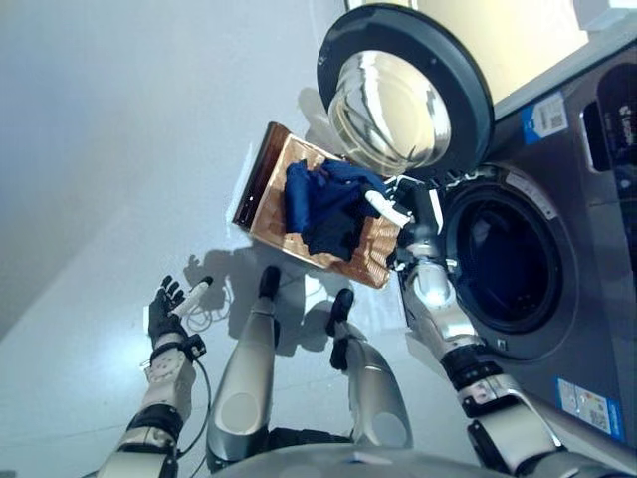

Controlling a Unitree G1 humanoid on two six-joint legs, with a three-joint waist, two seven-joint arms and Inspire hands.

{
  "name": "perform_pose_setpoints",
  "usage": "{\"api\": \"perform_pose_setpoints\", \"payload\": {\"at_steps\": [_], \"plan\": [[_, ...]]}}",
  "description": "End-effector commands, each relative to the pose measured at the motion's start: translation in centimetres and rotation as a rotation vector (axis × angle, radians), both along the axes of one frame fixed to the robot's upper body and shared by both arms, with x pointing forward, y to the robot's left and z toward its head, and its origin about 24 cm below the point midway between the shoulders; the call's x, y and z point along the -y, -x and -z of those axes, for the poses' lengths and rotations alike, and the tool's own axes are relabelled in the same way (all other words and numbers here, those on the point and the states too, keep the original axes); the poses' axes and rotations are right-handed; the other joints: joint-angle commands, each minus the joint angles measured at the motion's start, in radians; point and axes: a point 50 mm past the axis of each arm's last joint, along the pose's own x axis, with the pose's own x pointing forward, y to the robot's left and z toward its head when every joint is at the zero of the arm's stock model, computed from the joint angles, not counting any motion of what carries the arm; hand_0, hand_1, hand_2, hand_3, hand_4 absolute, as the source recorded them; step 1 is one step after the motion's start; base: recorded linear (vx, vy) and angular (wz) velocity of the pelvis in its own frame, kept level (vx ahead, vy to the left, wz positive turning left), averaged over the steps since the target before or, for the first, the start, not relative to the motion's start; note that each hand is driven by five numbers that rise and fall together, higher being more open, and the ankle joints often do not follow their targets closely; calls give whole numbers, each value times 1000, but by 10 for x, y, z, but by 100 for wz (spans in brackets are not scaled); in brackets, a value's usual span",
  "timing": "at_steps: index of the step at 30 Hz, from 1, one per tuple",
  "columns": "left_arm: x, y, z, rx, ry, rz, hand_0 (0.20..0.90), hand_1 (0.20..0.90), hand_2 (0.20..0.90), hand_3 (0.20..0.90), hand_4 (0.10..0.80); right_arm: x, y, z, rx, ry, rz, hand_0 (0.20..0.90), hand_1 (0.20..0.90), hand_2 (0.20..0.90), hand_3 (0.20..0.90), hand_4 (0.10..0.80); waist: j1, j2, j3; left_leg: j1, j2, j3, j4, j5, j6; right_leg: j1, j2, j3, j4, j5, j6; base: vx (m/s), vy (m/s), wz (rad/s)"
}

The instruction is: Pick up the clothes and place them into the washing machine

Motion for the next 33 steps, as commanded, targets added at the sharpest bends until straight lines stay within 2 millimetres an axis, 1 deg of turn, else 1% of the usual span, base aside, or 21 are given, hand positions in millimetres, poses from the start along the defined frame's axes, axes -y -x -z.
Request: {"api": "perform_pose_setpoints", "payload": {"at_steps": [1,6,9,14,20,24,27,33], "plan": [[-11,23,12,-53,-17,-59,900,900,900,900,800,22,12,-30,202,-26,38,200,200,200,200,300,-10,18,-114,31,-29,19,-77,10,-45,7,-1,1,111,-78,19,17,-8,-4],[-13,26,14,-64,-24,-65,900,900,900,900,800,25,18,-28,199,6,38,200,200,200,200,300,-18,12,-127,44,-29,20,-75,6,-44,17,1,4,111,-83,18,9,-4,-3],[-11,26,13,-55,-21,-56,900,900,900,900,800,26,19,-28,195,40,35,200,200,200,200,300,-20,14,-131,48,-28,23,-76,6,-45,22,0,4,109,-82,19,0,1,-5],[-11,28,16,-71,-19,-59,900,900,900,900,800,27,19,-27,192,49,39,200,200,200,200,300,-22,13,-139,49,-28,26,-79,9,-45,22,0,7,105,-81,19,-13,3,-5],[-12,31,19,-95,-24,-64,900,900,900,900,800,33,23,-37,245,30,55,200,200,200,200,300,-29,10,-153,57,-27,28,-90,13,-46,26,0,11,101,-78,21,-2,0,-1],[-16,38,23,-133,-30,-85,900,900,900,900,800,41,31,-45,288,-1,61,200,200,200,200,300,-39,1,-172,75,-25,34,-92,8,-46,41,0,13,100,-80,23,20,1,1],[-19,45,28,-170,-36,-91,900,900,900,900,800,46,37,-46,304,-27,62,200,200,200,200,300,-49,-7,-191,99,-24,39,-103,5,-46,64,3,15,88,-79,26,53,6,-1],[-17,66,44,-319,-56,-39,900,900,900,900,800,52,46,-49,308,15,49,200,200,200,200,300,-69,-15,-236,166,-19,58,-140,2,-43,120,9,24,57,-70,35,67,12,-7]]}}
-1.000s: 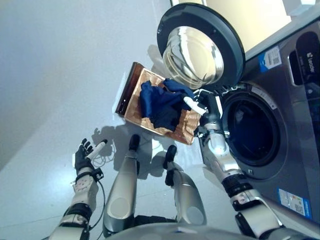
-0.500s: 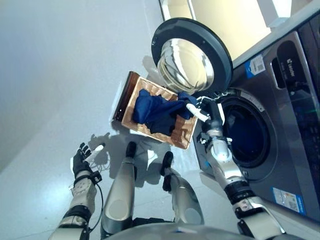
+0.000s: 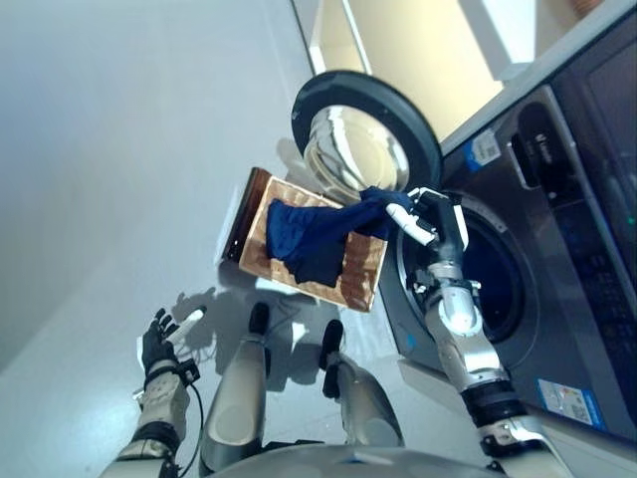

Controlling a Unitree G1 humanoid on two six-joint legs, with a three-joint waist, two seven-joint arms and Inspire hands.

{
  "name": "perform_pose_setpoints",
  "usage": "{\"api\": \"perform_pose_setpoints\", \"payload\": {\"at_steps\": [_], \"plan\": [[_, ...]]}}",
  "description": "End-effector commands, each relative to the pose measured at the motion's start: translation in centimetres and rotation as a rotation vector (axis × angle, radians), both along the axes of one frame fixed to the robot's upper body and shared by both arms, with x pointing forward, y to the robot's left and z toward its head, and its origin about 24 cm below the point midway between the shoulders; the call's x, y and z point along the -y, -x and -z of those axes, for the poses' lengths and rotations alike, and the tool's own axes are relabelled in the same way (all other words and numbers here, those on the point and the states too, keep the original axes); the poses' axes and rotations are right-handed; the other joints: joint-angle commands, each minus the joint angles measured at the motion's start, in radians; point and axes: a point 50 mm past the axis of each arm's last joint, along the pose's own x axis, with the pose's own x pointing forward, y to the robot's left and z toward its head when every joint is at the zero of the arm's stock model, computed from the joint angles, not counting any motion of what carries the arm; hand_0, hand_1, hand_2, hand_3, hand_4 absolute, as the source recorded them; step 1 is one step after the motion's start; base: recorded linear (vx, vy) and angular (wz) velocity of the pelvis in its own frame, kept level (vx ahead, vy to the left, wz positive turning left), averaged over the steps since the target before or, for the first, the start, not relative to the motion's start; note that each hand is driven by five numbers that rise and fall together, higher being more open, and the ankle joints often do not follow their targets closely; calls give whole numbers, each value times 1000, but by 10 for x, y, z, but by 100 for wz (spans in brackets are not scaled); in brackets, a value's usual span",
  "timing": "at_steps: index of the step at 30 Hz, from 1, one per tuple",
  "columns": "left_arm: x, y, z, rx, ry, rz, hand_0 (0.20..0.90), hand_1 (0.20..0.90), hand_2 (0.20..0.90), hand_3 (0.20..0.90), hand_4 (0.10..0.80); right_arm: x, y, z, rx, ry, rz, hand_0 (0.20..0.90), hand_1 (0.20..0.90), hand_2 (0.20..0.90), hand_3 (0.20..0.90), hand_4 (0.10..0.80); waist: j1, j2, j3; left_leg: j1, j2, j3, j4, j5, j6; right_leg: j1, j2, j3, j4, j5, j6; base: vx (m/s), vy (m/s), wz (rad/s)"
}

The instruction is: Pick up the clothes and place them into the washing machine

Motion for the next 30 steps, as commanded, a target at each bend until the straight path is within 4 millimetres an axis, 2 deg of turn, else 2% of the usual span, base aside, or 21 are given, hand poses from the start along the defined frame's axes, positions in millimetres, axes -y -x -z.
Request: {"api": "perform_pose_setpoints", "payload": {"at_steps": [1,3,6,7,12,18,20,21,22,24,30], "plan": [[-3,21,10,-98,-36,25,900,900,900,900,800,24,9,-53,280,48,33,200,200,200,200,300,-17,19,-92,81,-11,18,-166,53,-64,21,21,-5,94,-78,24,76,26,-15],[-3,26,14,-136,-36,33,900,900,900,900,800,24,9,-54,280,62,30,200,200,200,200,300,-23,17,-104,95,-10,22,-179,54,-64,32,23,-4,84,-76,26,65,20,-7],[2,39,23,-261,-59,166,900,900,900,900,800,30,11,-56,246,182,12,200,200,200,200,300,-43,16,-148,146,-9,40,-225,58,-65,67,27,5,56,-67,32,88,29,-10],[2,46,27,-322,-71,223,900,900,900,900,800,32,9,-56,227,246,12,200,200,200,200,300,-49,16,-161,157,-8,46,-237,59,-65,74,28,8,51,-65,34,80,28,-17],[9,55,33,-403,-92,366,900,900,900,900,800,39,3,-64,195,495,16,200,200,200,200,300,-63,22,-215,222,-9,67,-288,62,-64,123,28,24,12,-55,44,75,18,-17],[23,63,39,-469,-101,509,900,900,900,900,800,30,-12,-66,167,706,-1,200,200,200,200,300,-58,38,-274,285,-16,82,-308,45,-58,183,20,36,-27,-52,51,79,7,-12],[25,63,40,-475,-104,532,900,900,900,900,800,27,-16,-66,162,722,-2,200,200,200,200,300,-57,42,-282,297,-16,84,-313,42,-57,194,19,37,-33,-51,52,58,0,-10],[31,64,41,-482,-112,581,900,900,900,900,800,20,-25,-65,151,755,-14,200,200,200,200,300,-53,46,-297,315,-18,88,-316,36,-56,210,17,41,-39,-52,52,47,-3,-11],[31,64,41,-482,-112,581,900,900,900,900,800,20,-25,-65,151,755,-14,200,200,200,200,300,-53,46,-297,315,-18,88,-316,36,-56,210,17,41,-39,-52,52,94,2,-12],[37,65,43,-487,-120,640,900,900,900,900,800,9,-38,-62,134,784,-28,200,200,200,200,300,-49,54,-318,346,-20,90,-325,29,-53,237,15,39,-44,-58,51,88,1,-5],[43,68,45,-500,-125,680,900,900,900,900,800,-1,-49,-63,133,764,-33,200,200,200,200,300,-45,60,-328,371,-23,87,-328,21,-51,260,13,39,-47,-63,50,45,4,1]]}}
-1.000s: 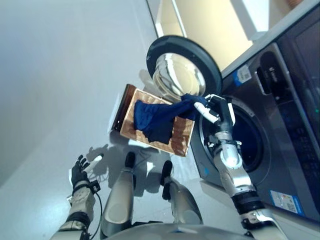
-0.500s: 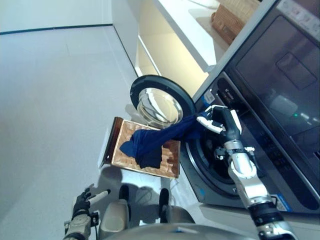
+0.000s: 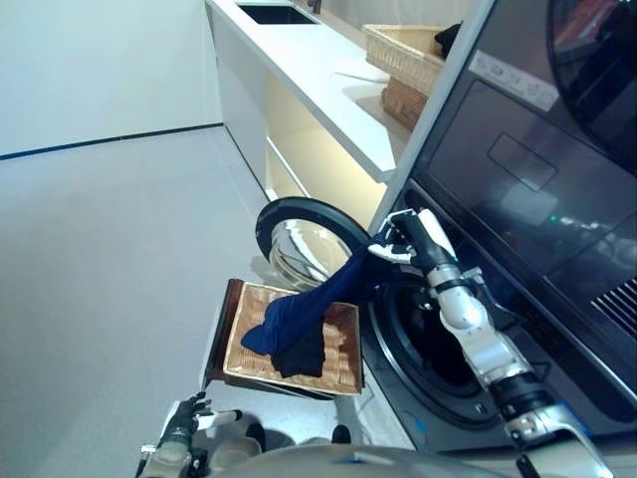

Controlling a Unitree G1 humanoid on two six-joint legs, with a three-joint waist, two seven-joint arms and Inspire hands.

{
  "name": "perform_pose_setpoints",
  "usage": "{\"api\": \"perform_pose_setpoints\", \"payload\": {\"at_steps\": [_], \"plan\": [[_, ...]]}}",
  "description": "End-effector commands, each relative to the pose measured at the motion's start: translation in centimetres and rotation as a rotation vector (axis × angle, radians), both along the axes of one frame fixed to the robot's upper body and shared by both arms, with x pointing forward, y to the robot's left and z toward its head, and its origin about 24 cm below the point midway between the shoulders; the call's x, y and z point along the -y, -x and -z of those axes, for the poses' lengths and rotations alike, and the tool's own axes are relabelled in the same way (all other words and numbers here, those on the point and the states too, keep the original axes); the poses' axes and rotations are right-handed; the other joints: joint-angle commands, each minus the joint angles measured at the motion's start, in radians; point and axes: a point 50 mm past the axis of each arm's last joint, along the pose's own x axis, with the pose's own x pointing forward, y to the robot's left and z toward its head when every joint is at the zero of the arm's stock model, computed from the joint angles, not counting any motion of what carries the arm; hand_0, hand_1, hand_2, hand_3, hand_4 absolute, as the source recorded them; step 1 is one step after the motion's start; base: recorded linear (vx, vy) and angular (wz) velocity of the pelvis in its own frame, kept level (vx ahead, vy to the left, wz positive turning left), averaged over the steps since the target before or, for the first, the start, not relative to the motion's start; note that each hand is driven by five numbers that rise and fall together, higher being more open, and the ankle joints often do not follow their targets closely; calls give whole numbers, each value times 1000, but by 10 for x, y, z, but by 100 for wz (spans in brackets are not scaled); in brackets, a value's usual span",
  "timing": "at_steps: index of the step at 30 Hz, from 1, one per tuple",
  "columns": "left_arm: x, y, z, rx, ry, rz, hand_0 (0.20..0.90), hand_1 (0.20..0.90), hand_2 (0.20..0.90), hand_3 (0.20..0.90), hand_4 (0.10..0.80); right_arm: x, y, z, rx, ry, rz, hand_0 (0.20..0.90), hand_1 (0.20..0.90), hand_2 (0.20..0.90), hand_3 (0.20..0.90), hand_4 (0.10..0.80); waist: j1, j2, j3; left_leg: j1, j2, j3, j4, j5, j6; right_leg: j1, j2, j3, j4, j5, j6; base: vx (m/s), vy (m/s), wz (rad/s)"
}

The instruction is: Pick up the clothes and place them into the washing machine

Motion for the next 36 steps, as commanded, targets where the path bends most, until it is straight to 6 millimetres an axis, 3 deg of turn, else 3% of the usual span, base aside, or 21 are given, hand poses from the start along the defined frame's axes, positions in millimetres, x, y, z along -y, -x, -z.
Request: {"api": "perform_pose_setpoints", "payload": {"at_steps": [1,7,13,21,25,26,30,36], "plan": [[17,-15,0,33,17,113,900,900,900,900,800,-3,-35,-75,310,-18,0,200,200,200,200,300,26,37,-34,37,-14,-9,-93,9,-56,21,26,-11,84,-71,26,31,5,-6],[23,-9,3,12,27,117,900,900,900,900,800,-7,-36,-69,298,-93,18,200,200,200,200,300,28,42,-48,44,-13,-8,-98,12,-55,24,28,-9,88,-69,25,3,5,1],[27,-3,6,-1,35,102,900,900,900,900,800,2,-24,-50,276,-302,117,200,200,200,200,300,19,48,-57,54,-12,-5,-101,9,-53,29,32,-4,87,-74,24,3,4,-2],[28,-3,6,7,35,99,900,900,900,900,800,6,-13,-49,278,-230,93,200,200,200,200,300,11,50,-56,57,-12,2,-104,10,-53,24,32,5,88,-75,25,0,0,0],[29,-2,6,8,38,96,900,900,900,900,800,8,-6,-31,212,-257,111,200,200,200,200,300,4,52,-50,62,-14,3,-104,6,-52,26,31,7,93,-84,25,0,0,0],[29,-1,6,2,41,90,900,900,900,900,800,8,1,-10,133,-338,146,200,200,200,200,300,-2,54,-45,62,-14,4,-104,6,-52,24,31,7,95,-85,24,0,0,0],[29,0,7,-3,41,85,900,900,900,900,800,9,18,30,-9,-502,226,200,200,200,200,300,-12,63,-35,62,-15,6,-104,7,-51,19,32,10,97,-87,23,-8,6,-7],[28,0,7,-4,37,81,900,900,900,900,800,9,33,49,-89,-500,238,200,200,200,200,300,-22,71,-26,61,-16,10,-104,9,-50,14,31,18,101,-88,23,-2,2,-5]]}}
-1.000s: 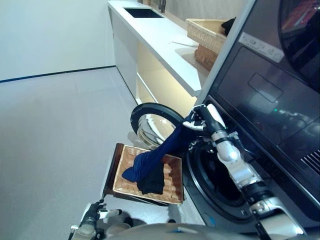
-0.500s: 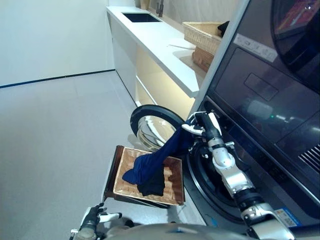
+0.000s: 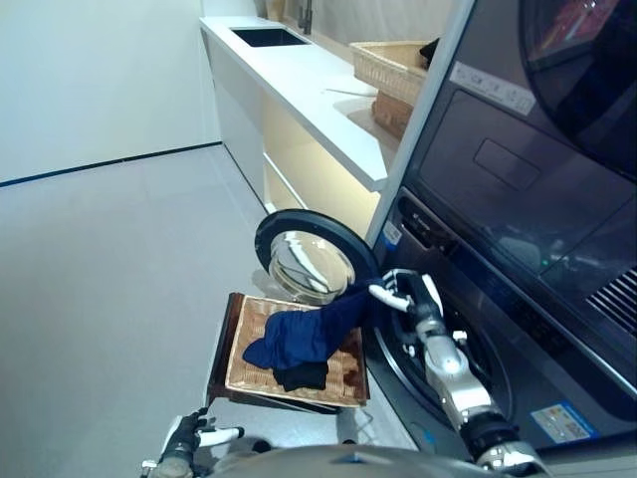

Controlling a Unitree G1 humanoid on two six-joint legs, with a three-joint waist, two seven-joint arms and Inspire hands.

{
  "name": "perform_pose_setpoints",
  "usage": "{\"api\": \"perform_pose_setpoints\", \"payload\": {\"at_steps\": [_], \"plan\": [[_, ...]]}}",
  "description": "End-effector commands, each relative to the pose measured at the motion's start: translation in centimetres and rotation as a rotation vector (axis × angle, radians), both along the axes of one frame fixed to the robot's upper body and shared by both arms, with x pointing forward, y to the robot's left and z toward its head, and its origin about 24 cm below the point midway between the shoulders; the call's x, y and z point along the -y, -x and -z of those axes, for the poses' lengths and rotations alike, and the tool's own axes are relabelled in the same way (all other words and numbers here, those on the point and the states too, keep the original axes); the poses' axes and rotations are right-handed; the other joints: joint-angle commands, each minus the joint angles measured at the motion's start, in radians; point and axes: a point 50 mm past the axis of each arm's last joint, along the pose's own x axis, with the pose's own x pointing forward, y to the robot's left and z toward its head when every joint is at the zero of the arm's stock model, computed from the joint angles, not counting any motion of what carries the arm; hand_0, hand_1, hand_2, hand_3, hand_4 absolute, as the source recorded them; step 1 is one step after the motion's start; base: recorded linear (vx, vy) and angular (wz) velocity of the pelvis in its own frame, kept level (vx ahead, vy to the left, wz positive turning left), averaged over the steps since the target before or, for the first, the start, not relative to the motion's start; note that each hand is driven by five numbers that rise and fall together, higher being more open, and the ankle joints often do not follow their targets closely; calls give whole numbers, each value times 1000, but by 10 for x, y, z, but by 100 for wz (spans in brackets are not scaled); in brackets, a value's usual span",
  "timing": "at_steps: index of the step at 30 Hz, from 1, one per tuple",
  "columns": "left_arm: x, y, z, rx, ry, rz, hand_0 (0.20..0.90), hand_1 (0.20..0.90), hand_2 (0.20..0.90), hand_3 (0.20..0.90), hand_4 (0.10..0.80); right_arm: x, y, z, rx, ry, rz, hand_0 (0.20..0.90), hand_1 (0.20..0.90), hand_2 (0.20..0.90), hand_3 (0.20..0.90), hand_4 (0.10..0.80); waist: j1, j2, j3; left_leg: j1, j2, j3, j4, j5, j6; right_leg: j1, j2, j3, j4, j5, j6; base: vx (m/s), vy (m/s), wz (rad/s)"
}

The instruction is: Pick up the clothes and place them into the washing machine

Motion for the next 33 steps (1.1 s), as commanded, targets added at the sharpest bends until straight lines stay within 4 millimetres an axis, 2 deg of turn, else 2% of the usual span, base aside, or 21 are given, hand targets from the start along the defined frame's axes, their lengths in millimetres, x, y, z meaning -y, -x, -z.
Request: {"api": "perform_pose_setpoints", "payload": {"at_steps": [1,4,8,9,10,17,18,19,22,27,33], "plan": [[21,-20,1,50,25,70,900,900,900,900,800,1,-42,-60,320,15,-38,200,200,200,200,300,-10,28,-19,-19,-17,-7,2,-33,-50,-4,27,1,104,-69,21,0,0,0],[22,-21,1,55,20,77,900,900,900,900,800,4,-43,-67,350,55,-47,200,200,200,200,300,-11,31,-19,-19,-18,-8,2,-33,-49,-4,25,3,104,-69,23,2,-2,-1],[23,-21,1,48,14,89,900,900,900,900,800,5,-50,-89,441,140,-91,200,200,200,200,300,-10,30,-23,-18,-18,-7,3,-33,-49,0,23,5,103,-68,25,0,0,0],[23,-21,1,49,14,89,900,900,900,900,800,5,-50,-89,441,141,-91,200,200,200,200,300,-9,30,-23,-17,-18,-7,3,-33,-49,0,23,5,102,-67,25,0,0,0],[24,-20,2,35,12,103,900,900,900,900,800,5,-56,-105,494,216,-128,200,200,200,200,300,-7,29,-28,-17,-18,-7,2,-33,-49,3,23,6,100,-66,25,0,0,0],[26,-21,2,34,16,123,900,900,900,900,800,7,-75,-150,650,331,-150,200,200,200,200,300,7,19,-48,-18,-16,-6,4,-34,-50,9,21,10,84,-56,27,0,0,0],[26,-22,2,34,16,123,900,900,900,900,800,7,-75,-150,650,331,-150,200,200,200,200,300,8,19,-47,-17,-16,-6,4,-34,-50,9,21,10,83,-56,27,0,0,0],[25,-22,2,31,17,127,900,900,900,900,800,5,-83,-164,696,362,-161,200,200,200,200,300,14,16,-54,-17,-16,-4,5,-35,-50,11,22,16,76,-50,27,0,0,0],[26,-25,1,38,17,133,900,900,900,900,800,1,-93,-179,740,384,-173,200,200,200,200,300,25,13,-59,-17,-15,1,8,-38,-49,13,21,25,65,-40,27,-27,4,-3],[30,-40,-3,94,-19,230,900,900,900,900,800,-5,-100,-196,799,413,-190,200,200,200,200,300,31,11,-60,-13,-13,8,13,-43,-49,19,23,33,60,-34,25,-19,5,-7],[30,-59,-12,174,-80,368,900,900,900,900,800,-3,-99,-205,836,462,-197,200,200,200,200,300,31,11,-66,-7,-13,7,18,-44,-49,28,21,29,55,-29,25,2,0,-1]]}}
